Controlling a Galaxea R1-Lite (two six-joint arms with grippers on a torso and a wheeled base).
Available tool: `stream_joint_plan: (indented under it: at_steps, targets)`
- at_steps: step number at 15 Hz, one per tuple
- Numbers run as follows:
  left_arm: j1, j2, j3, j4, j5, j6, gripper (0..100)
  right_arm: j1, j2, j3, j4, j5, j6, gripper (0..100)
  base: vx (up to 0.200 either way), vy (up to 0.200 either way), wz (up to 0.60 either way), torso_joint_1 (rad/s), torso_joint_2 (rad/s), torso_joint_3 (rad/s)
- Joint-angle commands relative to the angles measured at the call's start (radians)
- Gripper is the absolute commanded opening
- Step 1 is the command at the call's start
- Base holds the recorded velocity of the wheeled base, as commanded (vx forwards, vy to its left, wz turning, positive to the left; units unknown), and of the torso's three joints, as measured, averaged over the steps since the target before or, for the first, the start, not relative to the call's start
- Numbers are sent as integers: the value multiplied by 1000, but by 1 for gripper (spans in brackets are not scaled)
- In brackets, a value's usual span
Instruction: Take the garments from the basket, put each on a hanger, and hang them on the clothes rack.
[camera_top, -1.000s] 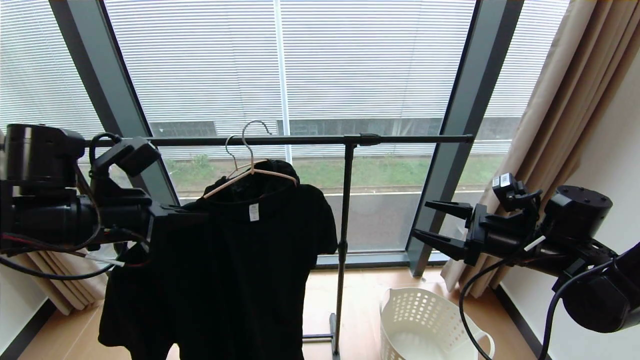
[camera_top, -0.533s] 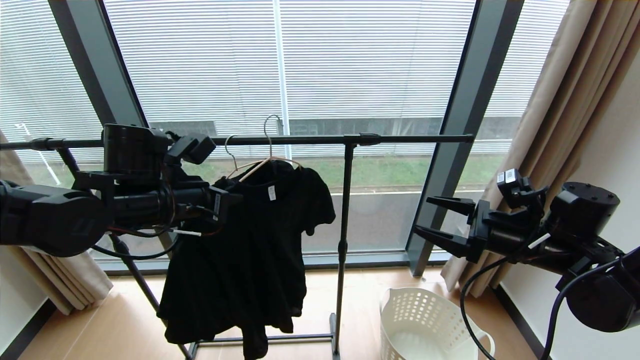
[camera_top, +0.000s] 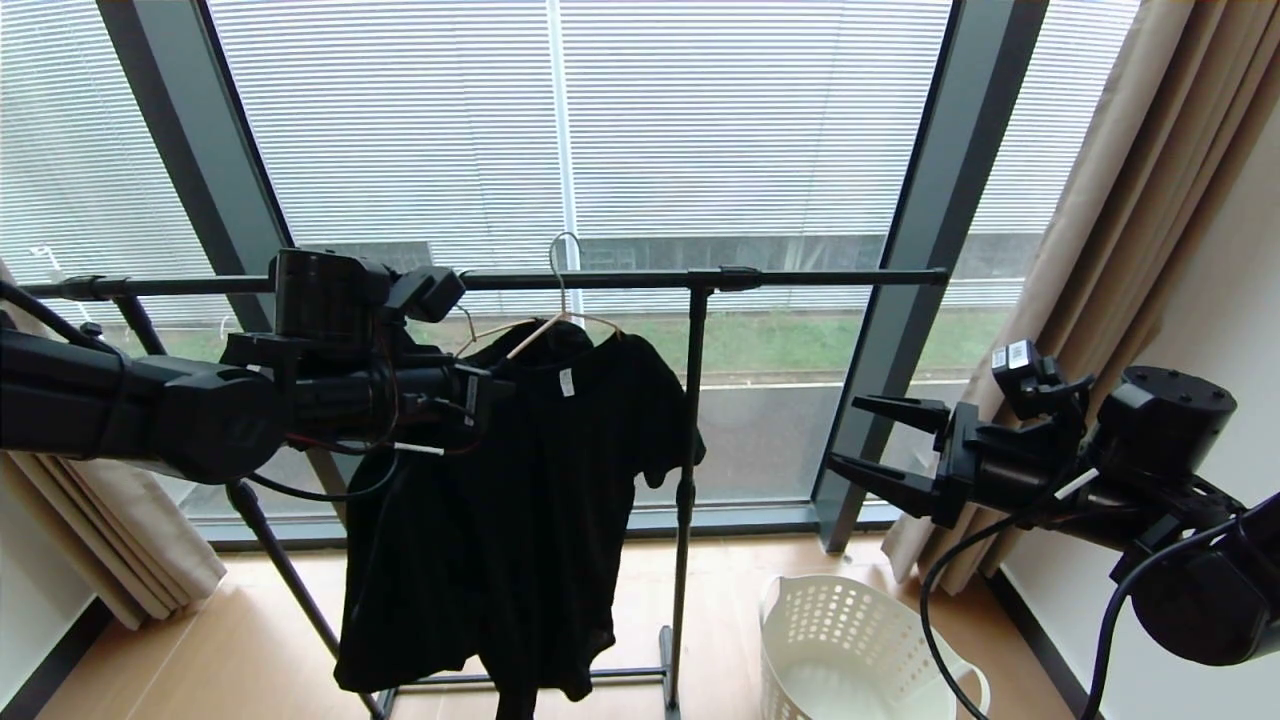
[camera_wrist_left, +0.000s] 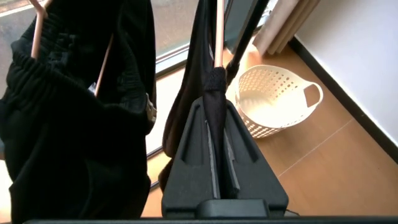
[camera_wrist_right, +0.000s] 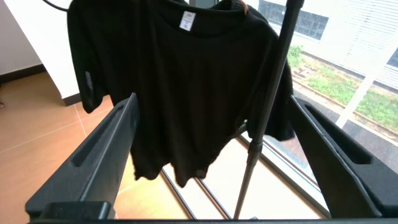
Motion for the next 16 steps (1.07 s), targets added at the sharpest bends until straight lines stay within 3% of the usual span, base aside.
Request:
stream_joint_plan:
  at_steps: [1, 16]
  targets:
    - [0, 25, -16, 0, 4, -6, 0, 1, 3, 0, 0, 0, 0, 100, 0, 0, 0, 0, 0, 0]
    - [2, 89, -29, -20, 24, -33, 0, 2, 4, 3, 0, -1, -5, 100, 0, 0, 0, 0, 0, 0]
